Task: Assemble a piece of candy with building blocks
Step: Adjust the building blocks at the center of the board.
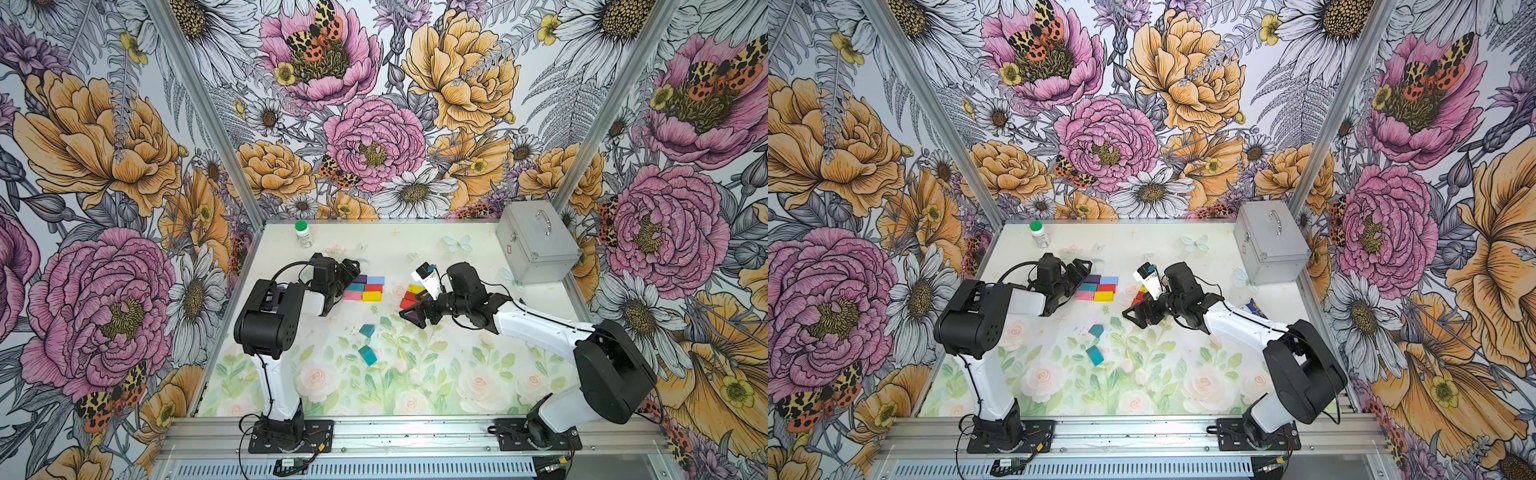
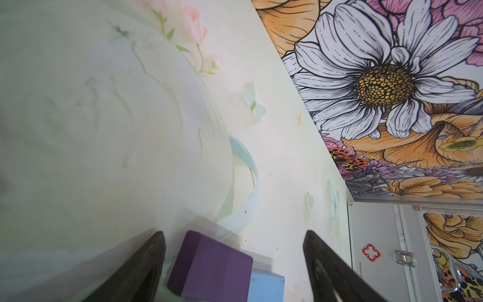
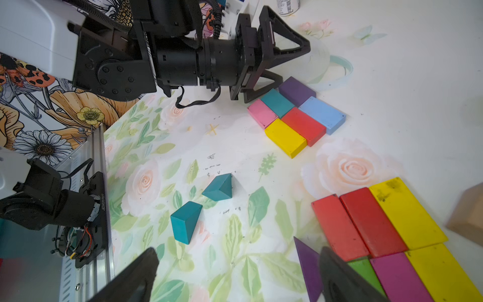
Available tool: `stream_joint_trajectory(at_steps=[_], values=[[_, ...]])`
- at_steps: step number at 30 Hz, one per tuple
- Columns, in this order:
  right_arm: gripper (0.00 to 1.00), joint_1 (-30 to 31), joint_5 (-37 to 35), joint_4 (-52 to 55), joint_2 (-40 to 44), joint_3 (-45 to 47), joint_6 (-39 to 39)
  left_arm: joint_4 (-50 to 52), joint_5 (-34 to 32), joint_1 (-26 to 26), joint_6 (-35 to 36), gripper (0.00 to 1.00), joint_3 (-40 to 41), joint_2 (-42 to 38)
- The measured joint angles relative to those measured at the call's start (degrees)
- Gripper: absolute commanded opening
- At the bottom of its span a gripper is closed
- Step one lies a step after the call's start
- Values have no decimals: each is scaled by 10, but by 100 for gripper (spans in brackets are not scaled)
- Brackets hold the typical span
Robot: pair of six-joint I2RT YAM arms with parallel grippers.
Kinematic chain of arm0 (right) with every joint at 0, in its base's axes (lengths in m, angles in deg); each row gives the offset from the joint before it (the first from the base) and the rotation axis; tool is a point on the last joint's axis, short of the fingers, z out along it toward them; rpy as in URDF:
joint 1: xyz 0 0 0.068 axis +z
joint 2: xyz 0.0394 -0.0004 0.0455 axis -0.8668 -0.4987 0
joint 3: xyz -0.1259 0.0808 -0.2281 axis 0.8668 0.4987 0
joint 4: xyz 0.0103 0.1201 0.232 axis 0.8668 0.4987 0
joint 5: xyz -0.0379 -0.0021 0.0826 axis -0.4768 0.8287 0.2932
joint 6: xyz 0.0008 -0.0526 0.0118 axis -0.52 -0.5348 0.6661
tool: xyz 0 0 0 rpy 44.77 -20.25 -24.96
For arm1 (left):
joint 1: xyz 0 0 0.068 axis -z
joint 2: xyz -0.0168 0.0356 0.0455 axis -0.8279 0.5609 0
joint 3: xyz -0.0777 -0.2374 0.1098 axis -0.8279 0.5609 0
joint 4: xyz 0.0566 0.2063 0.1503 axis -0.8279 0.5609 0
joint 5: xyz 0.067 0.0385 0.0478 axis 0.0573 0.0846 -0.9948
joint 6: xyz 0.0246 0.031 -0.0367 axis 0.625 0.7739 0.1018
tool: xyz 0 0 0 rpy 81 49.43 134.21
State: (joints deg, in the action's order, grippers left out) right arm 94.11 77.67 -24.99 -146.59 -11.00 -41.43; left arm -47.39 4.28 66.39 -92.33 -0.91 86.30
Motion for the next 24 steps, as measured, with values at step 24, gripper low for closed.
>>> stream_joint_trajectory(at_steps=[24], values=[[96,0,10,0,0,0,0,-107,-51,24,-45,82,34,21]])
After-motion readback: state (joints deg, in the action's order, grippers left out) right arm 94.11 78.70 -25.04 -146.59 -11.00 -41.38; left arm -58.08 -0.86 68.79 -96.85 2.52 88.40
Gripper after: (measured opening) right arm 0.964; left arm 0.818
